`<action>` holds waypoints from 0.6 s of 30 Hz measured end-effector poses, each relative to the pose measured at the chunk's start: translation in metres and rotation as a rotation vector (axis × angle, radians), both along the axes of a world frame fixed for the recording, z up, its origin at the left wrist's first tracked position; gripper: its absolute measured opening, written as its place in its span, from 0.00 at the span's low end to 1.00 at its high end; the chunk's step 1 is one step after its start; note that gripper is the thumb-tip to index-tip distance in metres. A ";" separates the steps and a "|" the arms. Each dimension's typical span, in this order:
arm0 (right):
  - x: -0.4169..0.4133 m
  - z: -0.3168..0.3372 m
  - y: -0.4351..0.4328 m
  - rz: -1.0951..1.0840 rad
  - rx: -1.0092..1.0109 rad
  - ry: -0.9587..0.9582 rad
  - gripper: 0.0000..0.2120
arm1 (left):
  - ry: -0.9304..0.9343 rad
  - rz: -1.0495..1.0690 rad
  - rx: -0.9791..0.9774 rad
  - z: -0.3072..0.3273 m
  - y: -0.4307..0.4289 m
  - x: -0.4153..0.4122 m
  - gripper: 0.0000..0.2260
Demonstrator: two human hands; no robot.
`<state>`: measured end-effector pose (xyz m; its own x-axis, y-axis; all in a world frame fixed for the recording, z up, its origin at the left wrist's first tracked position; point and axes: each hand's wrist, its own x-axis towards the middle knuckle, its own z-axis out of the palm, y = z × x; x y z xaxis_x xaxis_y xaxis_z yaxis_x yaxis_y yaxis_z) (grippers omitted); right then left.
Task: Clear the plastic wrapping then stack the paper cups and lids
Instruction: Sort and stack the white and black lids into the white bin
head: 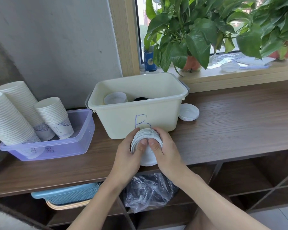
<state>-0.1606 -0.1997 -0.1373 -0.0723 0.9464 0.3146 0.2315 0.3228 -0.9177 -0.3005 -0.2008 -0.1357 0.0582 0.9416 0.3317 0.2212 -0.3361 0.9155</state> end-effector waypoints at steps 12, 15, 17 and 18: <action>-0.002 0.000 0.002 0.129 -0.063 -0.032 0.30 | -0.095 0.180 0.020 0.001 0.002 0.002 0.21; -0.001 -0.004 0.001 0.139 -0.086 -0.023 0.33 | -0.053 0.191 0.043 0.001 0.002 0.003 0.22; -0.001 -0.006 0.001 0.138 -0.105 -0.009 0.34 | -0.046 0.203 0.045 0.000 0.001 0.004 0.21; -0.001 -0.007 0.001 0.134 -0.112 -0.006 0.33 | -0.043 0.213 0.045 0.000 0.000 0.005 0.20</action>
<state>-0.1620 -0.1984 -0.1439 -0.2019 0.9573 0.2068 0.1992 0.2469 -0.9483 -0.2958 -0.2003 -0.1359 -0.1558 0.9155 0.3710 0.2522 -0.3263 0.9110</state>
